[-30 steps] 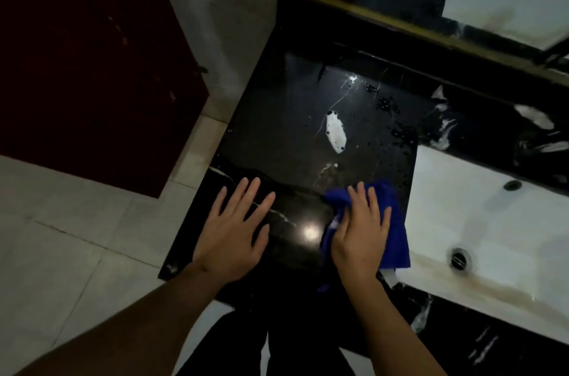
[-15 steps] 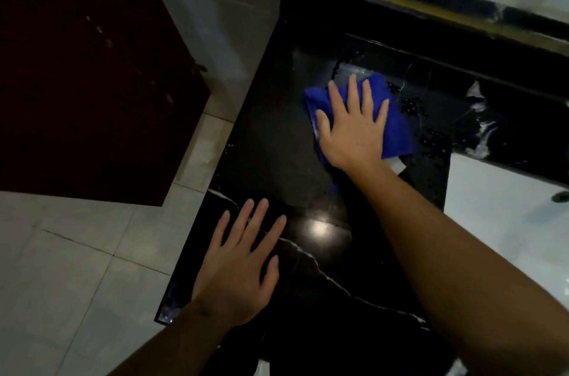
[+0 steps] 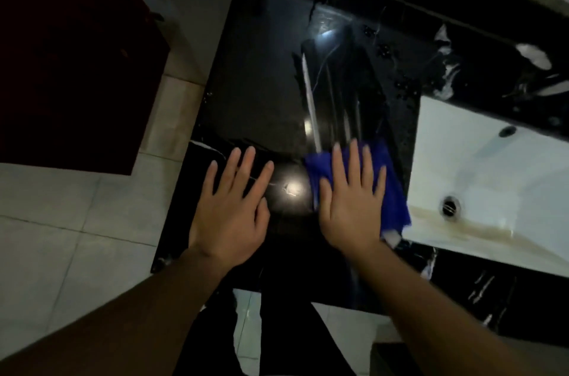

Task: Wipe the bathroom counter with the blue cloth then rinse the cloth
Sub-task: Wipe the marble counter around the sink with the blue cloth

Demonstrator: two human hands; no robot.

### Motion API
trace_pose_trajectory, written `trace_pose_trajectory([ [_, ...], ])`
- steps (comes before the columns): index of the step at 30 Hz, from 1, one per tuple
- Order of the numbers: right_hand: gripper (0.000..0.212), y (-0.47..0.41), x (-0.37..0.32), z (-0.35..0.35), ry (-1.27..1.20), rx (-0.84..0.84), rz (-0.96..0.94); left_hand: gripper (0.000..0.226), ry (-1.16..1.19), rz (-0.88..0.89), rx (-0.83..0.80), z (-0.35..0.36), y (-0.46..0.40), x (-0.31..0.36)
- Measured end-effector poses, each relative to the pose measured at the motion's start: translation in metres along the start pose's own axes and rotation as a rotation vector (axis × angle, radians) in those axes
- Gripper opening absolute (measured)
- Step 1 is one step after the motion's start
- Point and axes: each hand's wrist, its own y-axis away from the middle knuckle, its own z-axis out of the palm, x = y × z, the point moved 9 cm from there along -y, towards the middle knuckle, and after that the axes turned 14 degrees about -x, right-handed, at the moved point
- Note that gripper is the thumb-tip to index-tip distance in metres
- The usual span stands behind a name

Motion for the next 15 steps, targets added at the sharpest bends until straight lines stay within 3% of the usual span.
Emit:
trace_pose_trajectory([
  [5,0.062,-0.199,-0.045,-0.101,-0.010,0.096,-0.101,0.066,-0.004,0.011,0.025,0.000,0.002,0.001],
  [7,0.063,-0.228,-0.058,-0.116,0.031,0.083,-0.150,0.066,-0.004,0.017,0.020,0.000,0.001,0.003],
  [11,0.064,-0.104,-0.048,-0.061,0.105,0.081,-0.267,0.067,-0.005,0.012,0.013,-0.005,0.001,0.002],
  [15,0.063,0.065,0.012,0.032,0.071,-0.023,-0.110,0.066,-0.018,0.000,-0.005,-0.005,0.002,0.004],
])
